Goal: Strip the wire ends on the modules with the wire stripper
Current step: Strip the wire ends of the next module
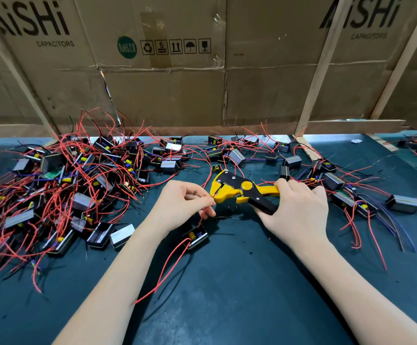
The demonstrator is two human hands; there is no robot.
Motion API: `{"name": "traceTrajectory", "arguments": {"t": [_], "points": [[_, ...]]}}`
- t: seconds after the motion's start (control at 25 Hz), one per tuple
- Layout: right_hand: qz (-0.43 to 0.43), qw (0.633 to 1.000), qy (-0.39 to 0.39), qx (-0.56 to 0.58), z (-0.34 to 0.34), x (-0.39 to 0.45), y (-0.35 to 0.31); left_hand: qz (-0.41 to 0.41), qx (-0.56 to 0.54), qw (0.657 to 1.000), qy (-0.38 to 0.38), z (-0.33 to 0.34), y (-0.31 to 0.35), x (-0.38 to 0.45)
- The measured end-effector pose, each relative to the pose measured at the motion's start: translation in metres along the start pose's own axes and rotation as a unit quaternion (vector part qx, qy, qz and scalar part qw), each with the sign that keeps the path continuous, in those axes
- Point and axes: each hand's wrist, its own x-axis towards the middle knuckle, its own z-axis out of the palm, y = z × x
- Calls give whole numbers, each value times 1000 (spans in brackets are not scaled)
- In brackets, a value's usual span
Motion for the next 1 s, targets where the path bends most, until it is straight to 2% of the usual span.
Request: {"name": "traceTrajectory", "arguments": {"t": [0.28, 0.72, 1.0], "points": [[1, 999, -46, -6, -4, 1, -1, -7, 5, 1000, -5, 1, -2, 1], [54, 998, -18, -1, 5, 1, 9, -20, 11, 1000, -6, 3, -5, 5], [138, 989, -26, 40, 2, 6, 22, -52, -88, 994, 40, 6, -4, 9]]}}
